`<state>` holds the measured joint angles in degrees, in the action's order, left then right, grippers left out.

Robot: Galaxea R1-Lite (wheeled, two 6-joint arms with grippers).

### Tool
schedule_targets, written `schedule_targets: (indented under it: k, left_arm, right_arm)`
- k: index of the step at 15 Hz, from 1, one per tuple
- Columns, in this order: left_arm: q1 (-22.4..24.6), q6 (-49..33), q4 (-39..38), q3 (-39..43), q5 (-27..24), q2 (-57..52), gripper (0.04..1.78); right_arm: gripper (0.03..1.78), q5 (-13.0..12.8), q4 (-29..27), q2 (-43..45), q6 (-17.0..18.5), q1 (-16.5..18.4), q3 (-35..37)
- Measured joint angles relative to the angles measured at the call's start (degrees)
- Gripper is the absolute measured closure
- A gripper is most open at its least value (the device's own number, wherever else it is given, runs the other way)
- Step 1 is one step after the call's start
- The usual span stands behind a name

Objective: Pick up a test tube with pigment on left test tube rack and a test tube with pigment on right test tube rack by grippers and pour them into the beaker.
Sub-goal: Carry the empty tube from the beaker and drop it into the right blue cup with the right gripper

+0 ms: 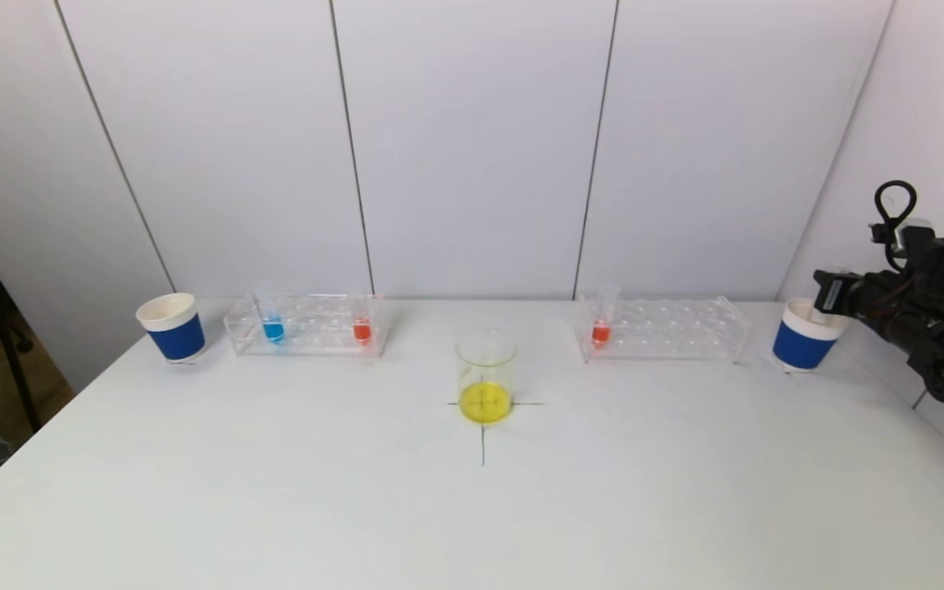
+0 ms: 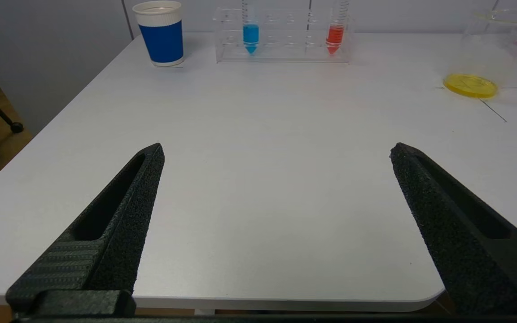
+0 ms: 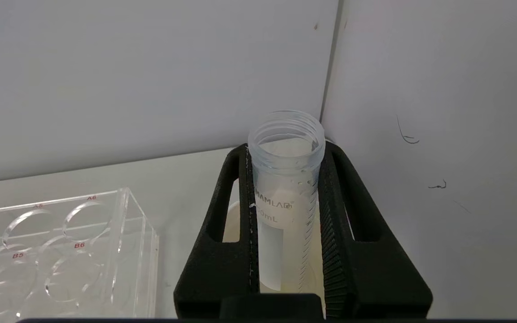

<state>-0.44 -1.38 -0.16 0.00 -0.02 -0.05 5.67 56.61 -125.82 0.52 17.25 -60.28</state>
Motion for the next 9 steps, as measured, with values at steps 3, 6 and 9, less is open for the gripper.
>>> schedule_targets:
  k: [3,6,9]
  left_arm:
    - [0.0,0.0,0.0,-0.02,0.02,0.0,0.06]
    - [0.0,0.01,0.0,-0.02,0.0,0.0,0.06]
    - [0.0,0.0,0.0,0.0,0.02,0.0,0.06]
  right_arm:
    - [1.36,0.0,0.0,-0.09,0.0,0.0,0.0]
    - [1.36,-0.07,0.0,-0.12,0.0,0.06,0.01]
    - [1.36,-0.09,0.0,-0.17,0.0,0.06,0.01]
